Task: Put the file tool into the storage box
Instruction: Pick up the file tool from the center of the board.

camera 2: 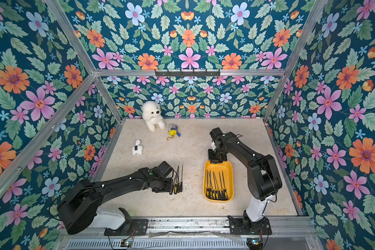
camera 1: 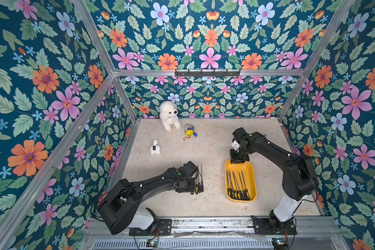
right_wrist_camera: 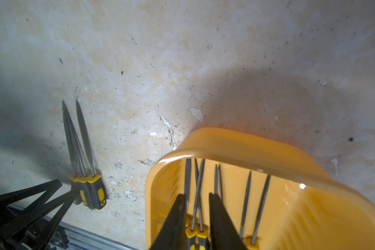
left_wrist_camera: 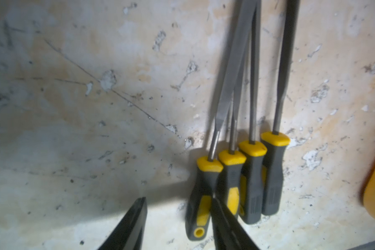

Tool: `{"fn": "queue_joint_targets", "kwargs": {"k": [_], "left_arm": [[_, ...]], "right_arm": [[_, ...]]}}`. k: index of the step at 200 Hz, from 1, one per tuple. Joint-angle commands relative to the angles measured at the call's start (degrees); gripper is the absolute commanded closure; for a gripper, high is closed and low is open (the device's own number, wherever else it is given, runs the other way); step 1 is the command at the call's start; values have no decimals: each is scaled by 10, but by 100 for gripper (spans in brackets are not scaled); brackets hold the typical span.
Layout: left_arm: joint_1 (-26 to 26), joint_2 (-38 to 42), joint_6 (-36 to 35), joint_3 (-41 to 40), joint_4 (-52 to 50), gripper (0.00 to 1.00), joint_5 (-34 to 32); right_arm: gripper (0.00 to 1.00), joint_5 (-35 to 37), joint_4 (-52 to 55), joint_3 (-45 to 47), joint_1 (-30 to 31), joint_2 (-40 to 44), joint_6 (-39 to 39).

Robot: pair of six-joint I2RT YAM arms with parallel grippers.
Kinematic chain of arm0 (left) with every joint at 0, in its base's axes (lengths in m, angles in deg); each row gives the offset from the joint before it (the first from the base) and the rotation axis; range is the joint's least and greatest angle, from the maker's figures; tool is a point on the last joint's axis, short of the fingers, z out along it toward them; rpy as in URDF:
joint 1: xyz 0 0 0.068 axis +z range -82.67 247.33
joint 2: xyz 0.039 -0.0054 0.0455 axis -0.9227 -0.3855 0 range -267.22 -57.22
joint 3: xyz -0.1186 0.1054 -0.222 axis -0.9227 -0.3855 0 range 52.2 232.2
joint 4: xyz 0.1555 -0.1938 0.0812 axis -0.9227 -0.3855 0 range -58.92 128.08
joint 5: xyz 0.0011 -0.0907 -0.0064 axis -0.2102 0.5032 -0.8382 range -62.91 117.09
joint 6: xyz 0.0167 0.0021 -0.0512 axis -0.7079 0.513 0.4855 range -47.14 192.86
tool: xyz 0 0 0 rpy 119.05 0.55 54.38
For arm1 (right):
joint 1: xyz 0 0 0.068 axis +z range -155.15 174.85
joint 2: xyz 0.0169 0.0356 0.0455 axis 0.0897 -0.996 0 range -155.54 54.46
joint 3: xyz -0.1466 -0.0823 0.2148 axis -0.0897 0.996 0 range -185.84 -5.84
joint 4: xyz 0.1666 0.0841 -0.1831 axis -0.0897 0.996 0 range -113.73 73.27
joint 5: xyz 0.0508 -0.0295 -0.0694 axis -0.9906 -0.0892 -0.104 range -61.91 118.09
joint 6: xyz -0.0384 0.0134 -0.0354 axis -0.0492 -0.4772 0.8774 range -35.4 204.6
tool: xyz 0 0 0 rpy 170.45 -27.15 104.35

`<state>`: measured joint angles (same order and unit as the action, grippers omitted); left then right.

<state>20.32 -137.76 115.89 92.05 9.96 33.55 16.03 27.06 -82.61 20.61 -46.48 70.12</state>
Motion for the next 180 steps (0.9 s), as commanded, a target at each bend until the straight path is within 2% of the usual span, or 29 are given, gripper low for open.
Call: {"fn": "queue_joint_targets", "kwargs": {"k": [1,45,131,156,180], "left_arm": [[-1,-9,-12,-1,10,47,7],[-1,-35,-7,-5,13,57,4],[16,-5,-39,-4,-24,94,5],[18,34,-57,12,-40,97,18],[18,76,-84,34,-16,97,80]], "right_arm": [[76,-5,-2,6,0,2,-5],[76,-3,-6,16,2,7,-6],[76,-13,-10,7,2,6,-9],[76,-55,-29,5,1,16,-17],[72,-136,-87,12,1,34,-46]]}}
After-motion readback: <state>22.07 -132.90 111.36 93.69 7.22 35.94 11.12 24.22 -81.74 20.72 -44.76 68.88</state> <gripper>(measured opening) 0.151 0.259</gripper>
